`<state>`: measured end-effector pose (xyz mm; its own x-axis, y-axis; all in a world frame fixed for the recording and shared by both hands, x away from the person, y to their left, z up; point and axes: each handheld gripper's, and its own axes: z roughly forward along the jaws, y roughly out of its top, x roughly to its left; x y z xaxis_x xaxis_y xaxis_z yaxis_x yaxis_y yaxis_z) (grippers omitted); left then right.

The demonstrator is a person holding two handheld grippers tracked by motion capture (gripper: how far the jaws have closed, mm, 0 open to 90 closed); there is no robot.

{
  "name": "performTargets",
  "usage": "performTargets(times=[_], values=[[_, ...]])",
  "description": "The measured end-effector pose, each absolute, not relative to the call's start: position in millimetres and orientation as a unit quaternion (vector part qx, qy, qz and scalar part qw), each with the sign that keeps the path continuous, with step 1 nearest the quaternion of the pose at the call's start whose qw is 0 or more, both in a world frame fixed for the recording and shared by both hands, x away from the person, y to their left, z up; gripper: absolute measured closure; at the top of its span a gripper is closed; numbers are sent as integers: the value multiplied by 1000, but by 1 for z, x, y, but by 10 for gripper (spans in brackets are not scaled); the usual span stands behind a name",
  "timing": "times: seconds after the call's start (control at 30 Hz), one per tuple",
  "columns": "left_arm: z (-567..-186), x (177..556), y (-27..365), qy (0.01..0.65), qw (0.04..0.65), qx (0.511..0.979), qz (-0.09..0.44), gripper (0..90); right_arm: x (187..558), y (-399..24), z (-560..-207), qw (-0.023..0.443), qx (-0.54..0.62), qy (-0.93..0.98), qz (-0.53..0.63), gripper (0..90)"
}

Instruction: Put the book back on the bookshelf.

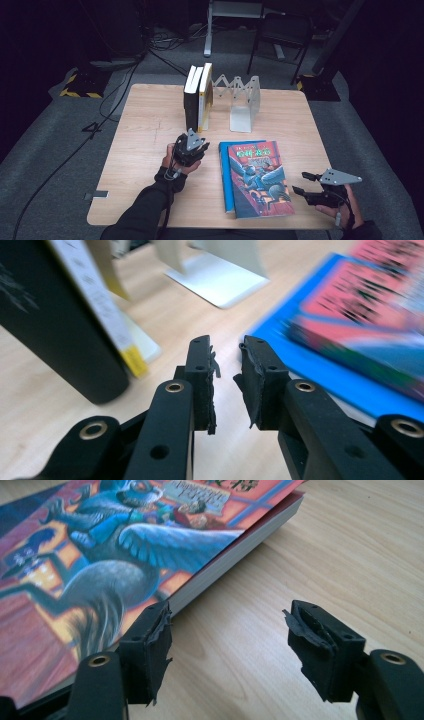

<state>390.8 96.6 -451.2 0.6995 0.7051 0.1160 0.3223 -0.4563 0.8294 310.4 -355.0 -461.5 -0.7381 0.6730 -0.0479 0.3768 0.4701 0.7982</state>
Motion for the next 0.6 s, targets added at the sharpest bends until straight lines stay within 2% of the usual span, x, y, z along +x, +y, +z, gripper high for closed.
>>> performTargets(times=[0.17, 0.3, 0.43, 0.6], values=[[-458, 370, 111, 276, 395, 851, 208, 741, 304, -357, -466, 174, 317, 843, 397, 350], [-463, 354, 122, 256, 387, 865, 189, 701, 299, -361, -468, 167, 318, 847, 392, 351], [-472, 334, 121, 224, 365, 888, 171, 667, 292, -366, -473, 137, 305, 849, 409, 323], [-481, 315, 113, 197, 349, 904, 148, 628, 286, -362, -474, 132, 291, 861, 395, 319]])
